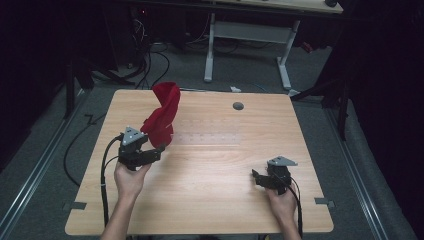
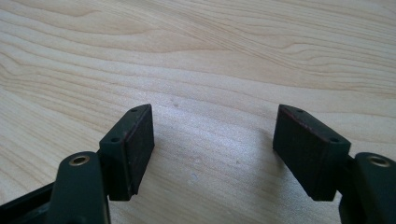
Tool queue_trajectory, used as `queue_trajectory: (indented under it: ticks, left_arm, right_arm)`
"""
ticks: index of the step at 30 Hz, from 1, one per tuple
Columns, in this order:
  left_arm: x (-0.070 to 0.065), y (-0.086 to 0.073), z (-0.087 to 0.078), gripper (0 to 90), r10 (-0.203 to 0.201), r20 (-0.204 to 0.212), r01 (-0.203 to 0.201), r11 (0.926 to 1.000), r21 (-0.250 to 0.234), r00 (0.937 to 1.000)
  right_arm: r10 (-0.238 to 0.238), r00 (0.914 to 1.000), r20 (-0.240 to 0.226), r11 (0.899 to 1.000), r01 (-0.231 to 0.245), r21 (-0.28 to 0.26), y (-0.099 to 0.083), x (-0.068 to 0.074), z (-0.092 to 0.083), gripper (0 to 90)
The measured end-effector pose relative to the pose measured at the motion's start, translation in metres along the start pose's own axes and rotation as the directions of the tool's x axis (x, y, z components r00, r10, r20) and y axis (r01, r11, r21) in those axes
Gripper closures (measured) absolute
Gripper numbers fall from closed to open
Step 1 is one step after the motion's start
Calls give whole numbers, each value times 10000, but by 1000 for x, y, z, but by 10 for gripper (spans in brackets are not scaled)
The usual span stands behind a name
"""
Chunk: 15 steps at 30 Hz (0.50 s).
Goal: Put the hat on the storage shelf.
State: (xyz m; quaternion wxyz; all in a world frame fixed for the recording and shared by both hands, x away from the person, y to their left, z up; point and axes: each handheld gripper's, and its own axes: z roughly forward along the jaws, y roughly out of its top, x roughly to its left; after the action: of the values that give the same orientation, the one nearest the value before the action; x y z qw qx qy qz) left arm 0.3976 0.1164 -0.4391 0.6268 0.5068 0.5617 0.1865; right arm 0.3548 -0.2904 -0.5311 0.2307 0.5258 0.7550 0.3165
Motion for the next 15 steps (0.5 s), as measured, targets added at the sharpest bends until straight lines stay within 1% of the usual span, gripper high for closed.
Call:
queue_trajectory:
  ticks: [3,5,7,10,15]
  left_arm:
    - [1,-3,-5,295,-4,-46,3,9999,-152,10000]
    - [2,-4,-9,297,-173,-5,172,9996,-244,9999]
    - [3,-6,-13,298,-247,-18,247,9993,-285,9997]
    - [6,-10,-18,298,-282,-92,279,9993,-254,9996]
    - [14,-15,-25,298,-525,-206,520,9984,-241,9984]
  right_arm:
    - [14,10000,-2,10000,-14,3,0,0,0,295]
    - [-3,10000,-2,10000,3,-1,0,0,0,295]
    - [16,10000,-1,10000,-16,5,0,0,0,294]
    - [16,10000,-3,10000,-16,4,0,0,0,295]
    - [4,10000,-3,10000,-4,4,0,0,0,294]
